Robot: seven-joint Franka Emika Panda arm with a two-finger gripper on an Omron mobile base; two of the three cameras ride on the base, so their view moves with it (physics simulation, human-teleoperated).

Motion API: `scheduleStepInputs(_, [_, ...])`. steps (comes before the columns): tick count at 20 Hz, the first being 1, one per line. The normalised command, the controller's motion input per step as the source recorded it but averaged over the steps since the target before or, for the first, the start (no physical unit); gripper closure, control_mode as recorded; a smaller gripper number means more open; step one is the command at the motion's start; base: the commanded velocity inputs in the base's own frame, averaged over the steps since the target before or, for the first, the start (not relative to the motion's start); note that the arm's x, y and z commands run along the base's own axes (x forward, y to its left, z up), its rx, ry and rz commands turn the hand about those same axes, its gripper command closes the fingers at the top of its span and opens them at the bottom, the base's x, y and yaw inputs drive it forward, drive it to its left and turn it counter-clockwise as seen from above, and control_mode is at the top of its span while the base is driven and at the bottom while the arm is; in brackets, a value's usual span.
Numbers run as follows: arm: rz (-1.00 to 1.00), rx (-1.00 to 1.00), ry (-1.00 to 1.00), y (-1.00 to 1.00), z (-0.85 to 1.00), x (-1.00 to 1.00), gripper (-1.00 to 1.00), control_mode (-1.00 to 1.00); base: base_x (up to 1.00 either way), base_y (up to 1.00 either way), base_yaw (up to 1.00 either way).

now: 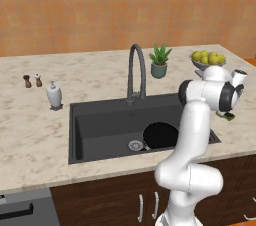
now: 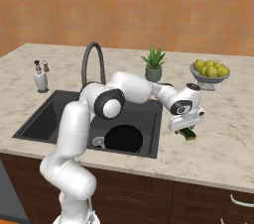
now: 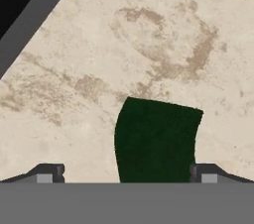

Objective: Pick the pan and sponge and place them into the sink. Then turn on the water.

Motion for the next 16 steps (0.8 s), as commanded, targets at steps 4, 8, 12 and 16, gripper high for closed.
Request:
scheduleStepInputs(4, [0.04, -0.01, -0.1, -0.07, -0.28, 0.22, -1.0, -1.0, 0.0, 0.0, 0.0])
scheduleStepInputs(8, [0.04, -0.08, -0.13, 0.0, -0.44, 0.04, -1.0, -1.0, 0.0, 0.0, 0.0])
scheduleStepInputs(12, [0.0, -0.17, -0.15, 0.0, -0.64, -0.07, -1.0, -1.0, 0.0, 0.0, 0.0])
scheduleStepInputs(16, [0.0, -0.2, -0.12, 0.02, -0.7, -0.13, 1.0, -1.0, 0.0, 0.0, 0.0])
